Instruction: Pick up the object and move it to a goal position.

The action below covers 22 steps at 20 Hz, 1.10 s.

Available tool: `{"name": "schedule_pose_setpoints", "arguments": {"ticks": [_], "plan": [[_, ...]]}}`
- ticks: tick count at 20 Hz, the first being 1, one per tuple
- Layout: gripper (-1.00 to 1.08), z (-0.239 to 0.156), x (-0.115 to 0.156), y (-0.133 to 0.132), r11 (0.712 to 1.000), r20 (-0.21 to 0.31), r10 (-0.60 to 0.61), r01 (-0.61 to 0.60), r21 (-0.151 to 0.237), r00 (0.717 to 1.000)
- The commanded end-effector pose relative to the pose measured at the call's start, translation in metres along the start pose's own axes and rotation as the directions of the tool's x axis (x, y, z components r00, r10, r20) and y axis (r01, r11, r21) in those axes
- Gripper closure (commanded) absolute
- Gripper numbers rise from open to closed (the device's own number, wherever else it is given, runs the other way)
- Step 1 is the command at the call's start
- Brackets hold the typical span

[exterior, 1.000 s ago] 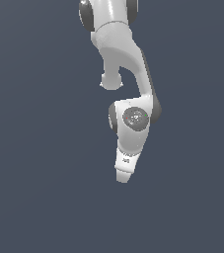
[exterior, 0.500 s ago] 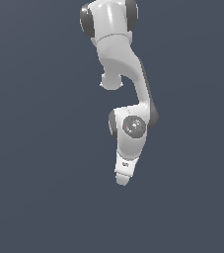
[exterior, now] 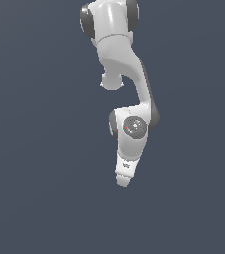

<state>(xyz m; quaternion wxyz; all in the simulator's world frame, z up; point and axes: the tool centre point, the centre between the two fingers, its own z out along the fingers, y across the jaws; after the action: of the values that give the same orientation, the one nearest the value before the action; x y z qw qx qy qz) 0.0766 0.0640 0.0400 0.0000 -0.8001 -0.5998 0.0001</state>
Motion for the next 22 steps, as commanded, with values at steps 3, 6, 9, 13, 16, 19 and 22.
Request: {"name": "schedule_pose_setpoints", "arguments": {"ticks": [3,6,9,13,16,19,22], "plan": [[1.08,-0.001,-0.001,0.000,1.000,0.000,0.000,0.000,0.000,1.000],[1.08,-0.007,-0.009,0.003,1.000,0.000,0.000,0.000,0.000,1.000],[1.08,-0.019,-0.023,0.007,1.000,0.000,0.000,0.000,0.000,1.000],[1.08,-0.044,-0.051,0.016,1.000,0.000,0.000,0.000,0.000,1.000],[1.08,-0.066,-0.078,0.024,1.000,0.000,-0.001,0.001,0.000,1.000],[1.08,-0.089,-0.104,0.033,1.000,0.000,-0.001,0.001,0.000,1.000],[1.08,-0.112,-0.130,0.042,1.000,-0.001,-0.001,0.001,0.000,1.000]]}}
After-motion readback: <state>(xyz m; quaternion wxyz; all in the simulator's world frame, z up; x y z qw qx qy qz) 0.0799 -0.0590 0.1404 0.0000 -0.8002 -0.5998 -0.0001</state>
